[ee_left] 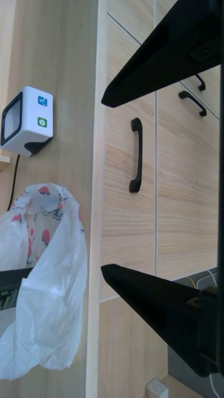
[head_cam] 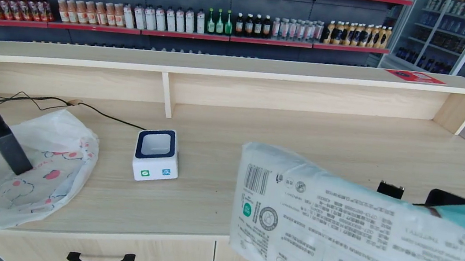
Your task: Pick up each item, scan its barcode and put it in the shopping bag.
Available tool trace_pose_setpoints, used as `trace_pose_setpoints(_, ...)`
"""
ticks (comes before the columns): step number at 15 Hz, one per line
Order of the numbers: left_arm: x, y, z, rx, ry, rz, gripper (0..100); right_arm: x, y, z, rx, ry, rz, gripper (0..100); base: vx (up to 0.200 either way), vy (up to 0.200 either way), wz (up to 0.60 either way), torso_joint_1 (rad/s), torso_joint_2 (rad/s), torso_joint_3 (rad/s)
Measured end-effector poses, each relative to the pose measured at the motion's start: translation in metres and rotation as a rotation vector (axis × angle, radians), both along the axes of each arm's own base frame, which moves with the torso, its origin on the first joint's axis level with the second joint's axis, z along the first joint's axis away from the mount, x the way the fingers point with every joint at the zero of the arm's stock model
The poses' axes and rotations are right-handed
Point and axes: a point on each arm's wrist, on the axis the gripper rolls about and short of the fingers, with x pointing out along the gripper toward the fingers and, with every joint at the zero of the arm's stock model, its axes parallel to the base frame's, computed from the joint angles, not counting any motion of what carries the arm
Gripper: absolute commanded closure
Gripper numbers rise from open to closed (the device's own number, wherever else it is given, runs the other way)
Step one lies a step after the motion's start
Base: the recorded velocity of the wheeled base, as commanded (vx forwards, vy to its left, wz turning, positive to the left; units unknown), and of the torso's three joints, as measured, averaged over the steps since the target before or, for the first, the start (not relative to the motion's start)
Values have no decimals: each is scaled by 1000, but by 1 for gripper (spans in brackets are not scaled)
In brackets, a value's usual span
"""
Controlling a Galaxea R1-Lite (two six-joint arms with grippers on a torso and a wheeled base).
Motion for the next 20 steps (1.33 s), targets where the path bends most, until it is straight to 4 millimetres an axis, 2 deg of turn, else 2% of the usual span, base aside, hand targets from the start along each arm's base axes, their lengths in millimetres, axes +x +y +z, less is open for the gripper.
trace_pose_setpoints(4,0,0,0,0,0,0,0,-7,-6,11,33,-49,-4,100,0,0,0,0,0,0)
trace_pose_setpoints(15,0,0,0,0,0,-1,0,-6,-11,9,27,-46,-34,100,0,0,0,0,0,0)
trace_pose_setpoints(18,0,0,0,0,0,0,0,0,-15,5,23,-114,-95,100,0,0,0,0,0,0)
trace_pose_setpoints(20,0,0,0,0,0,0,0,3,-19,-1,11,-247,-157,100,0,0,0,0,0,0)
